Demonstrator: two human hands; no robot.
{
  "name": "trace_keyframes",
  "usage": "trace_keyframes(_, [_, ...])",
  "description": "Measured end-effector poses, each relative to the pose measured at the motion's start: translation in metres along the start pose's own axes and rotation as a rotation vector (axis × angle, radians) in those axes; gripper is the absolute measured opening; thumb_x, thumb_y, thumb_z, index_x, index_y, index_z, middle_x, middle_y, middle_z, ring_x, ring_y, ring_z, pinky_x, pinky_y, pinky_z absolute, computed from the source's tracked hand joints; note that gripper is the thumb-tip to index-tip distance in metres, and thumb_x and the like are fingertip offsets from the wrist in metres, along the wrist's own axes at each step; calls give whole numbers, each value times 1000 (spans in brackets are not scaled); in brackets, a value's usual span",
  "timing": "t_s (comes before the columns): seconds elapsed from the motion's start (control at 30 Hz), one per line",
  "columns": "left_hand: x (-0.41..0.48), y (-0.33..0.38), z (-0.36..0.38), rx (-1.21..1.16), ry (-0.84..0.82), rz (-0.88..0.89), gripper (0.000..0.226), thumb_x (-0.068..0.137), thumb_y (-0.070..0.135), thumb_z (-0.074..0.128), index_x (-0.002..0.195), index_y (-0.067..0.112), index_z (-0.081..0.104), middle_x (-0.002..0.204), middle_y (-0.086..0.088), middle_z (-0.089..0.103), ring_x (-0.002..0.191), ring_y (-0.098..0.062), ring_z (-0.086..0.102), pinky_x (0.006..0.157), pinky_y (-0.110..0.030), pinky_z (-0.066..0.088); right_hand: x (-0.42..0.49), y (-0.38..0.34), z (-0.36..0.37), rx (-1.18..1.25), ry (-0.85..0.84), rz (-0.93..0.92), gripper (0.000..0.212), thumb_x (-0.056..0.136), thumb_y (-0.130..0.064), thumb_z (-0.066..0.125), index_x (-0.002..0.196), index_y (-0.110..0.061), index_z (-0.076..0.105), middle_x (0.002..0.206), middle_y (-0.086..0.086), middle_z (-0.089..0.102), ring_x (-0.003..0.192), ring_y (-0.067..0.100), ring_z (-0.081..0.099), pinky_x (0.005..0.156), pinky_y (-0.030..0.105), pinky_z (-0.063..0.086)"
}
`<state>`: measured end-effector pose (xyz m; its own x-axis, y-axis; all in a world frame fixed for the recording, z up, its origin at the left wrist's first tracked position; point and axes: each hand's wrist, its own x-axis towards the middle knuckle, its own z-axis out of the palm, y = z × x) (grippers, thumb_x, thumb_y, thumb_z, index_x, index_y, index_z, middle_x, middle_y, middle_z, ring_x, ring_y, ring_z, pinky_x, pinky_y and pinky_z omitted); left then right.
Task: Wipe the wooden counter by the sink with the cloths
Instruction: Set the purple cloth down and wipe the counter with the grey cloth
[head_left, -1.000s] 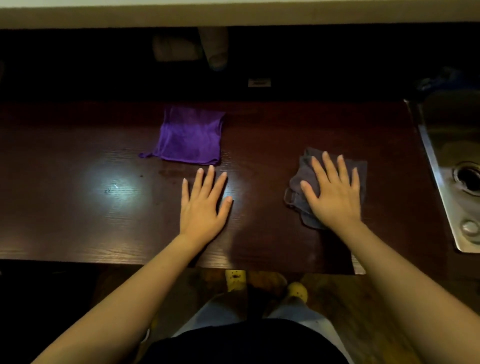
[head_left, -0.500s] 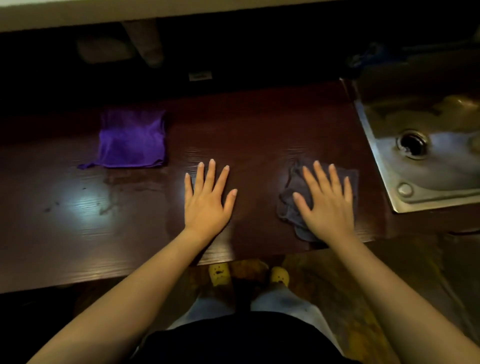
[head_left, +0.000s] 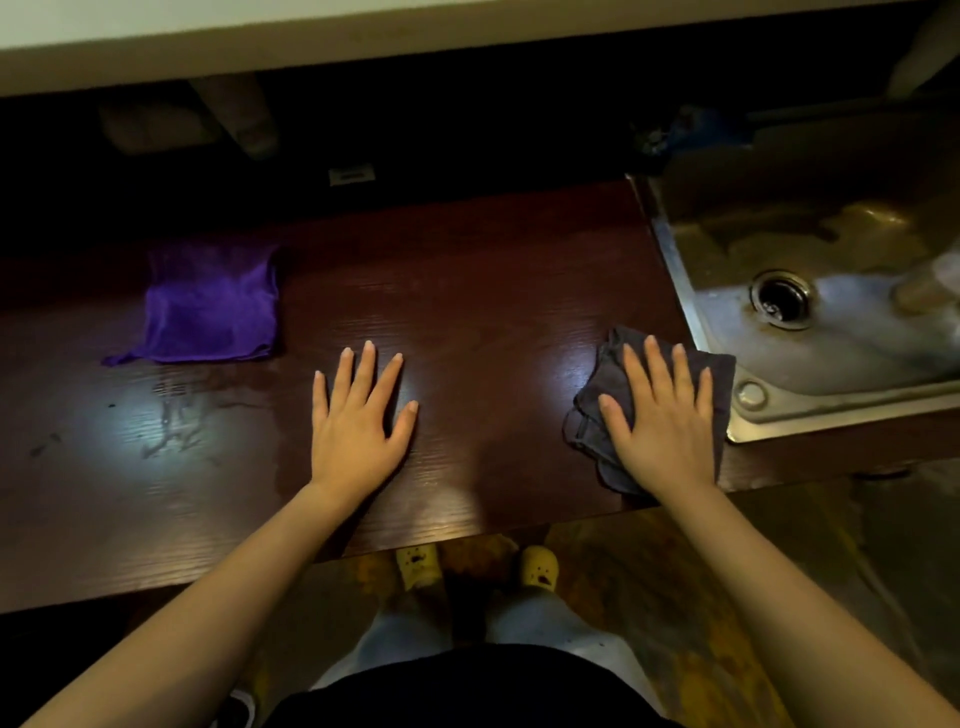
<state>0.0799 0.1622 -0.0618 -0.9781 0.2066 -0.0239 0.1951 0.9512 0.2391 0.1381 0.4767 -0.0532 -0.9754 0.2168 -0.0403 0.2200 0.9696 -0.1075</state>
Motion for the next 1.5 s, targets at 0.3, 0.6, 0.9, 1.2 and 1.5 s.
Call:
trace_keyframes(0.3, [19,-2,-1,26,17,-71,62,88,58,22,144,32,20,157,-5,16,145,-19,3,117,-53,-1,90,-8,0,37,-41,-150,69,89,-59,26,148,-24,21,159,6,16,147,30,5,118,52,3])
trace_keyframes(0.6, [19,-2,2,57,-1,-87,59,89,56,28,144,34,19,157,-3,17,145,-17,3,116,-52,1,175,-37,3,88,-10,-167,66,93,-55,31,148,-21,19,159,7,14,146,32,2,117,55,1])
trace_keyframes(0.9, [34,-12,-26,-126,81,-110,49,87,43,48,133,29,45,146,-1,42,135,-21,36,108,-47,24,157,-133,10,92,-27,-333,69,90,-56,35,148,-20,22,158,8,16,146,33,4,117,55,0])
trace_keyframes(1.2, [113,-146,-57,53,132,-302,52,93,36,42,142,28,30,156,-5,22,144,-27,13,112,-59,2,124,-272,31,100,-82,-513,69,90,-58,28,148,-23,17,159,6,13,146,33,0,116,56,-3])
trace_keyframes(1.5, [114,-161,-44,94,81,-250,50,96,38,33,145,29,22,156,-3,20,145,-26,12,114,-55,6,89,-310,42,124,-69,-601,62,93,-52,25,148,-23,19,159,4,16,147,30,3,117,55,1])
